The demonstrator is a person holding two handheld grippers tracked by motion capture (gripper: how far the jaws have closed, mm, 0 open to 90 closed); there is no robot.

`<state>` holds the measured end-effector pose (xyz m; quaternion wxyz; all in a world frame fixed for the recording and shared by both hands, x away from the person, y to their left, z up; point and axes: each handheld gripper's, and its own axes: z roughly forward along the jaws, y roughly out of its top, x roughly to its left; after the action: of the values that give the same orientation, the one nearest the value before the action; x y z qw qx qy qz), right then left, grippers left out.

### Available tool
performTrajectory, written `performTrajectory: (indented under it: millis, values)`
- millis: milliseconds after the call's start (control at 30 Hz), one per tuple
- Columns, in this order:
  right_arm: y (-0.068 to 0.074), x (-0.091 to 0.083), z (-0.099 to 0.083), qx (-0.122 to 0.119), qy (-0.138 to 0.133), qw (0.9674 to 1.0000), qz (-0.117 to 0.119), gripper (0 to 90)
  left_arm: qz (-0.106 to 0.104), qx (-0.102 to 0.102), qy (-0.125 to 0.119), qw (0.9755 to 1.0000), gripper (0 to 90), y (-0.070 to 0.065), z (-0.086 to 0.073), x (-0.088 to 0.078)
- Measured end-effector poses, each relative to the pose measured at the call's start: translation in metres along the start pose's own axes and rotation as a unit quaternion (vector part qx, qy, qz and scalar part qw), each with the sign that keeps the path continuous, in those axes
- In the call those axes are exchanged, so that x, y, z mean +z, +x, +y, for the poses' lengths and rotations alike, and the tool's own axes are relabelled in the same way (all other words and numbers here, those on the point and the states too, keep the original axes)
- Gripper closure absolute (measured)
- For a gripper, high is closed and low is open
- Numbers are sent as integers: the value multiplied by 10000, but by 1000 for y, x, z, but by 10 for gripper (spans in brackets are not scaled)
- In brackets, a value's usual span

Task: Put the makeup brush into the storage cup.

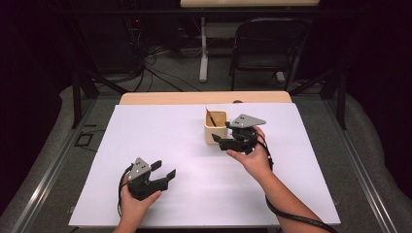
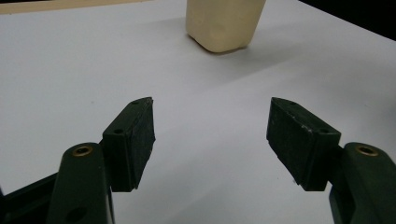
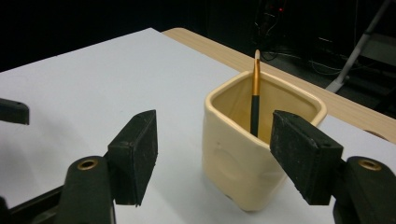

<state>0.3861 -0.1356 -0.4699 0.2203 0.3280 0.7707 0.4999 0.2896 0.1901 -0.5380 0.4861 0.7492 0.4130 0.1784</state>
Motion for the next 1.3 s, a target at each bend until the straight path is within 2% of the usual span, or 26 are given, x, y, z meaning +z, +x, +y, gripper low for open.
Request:
performTrajectory:
  millis: [333, 600, 1000, 1300]
  values:
    - [14, -13, -7, -119, -10, 9994, 331, 322, 2, -1, -13, 10000, 324, 0, 0, 0]
    - [25, -23, -16, -110, -69, 9986, 517, 322, -5, 10, 2, 10000, 325, 0, 0, 0]
    - [40, -34, -36, -160, -109, 9982, 565, 322, 3, -8, -14, 10000, 325, -1, 0, 0]
    - [44, -46, -49, -51, -158, 9985, 522, 322, 1, -34, -30, 10000, 325, -1, -1, 0]
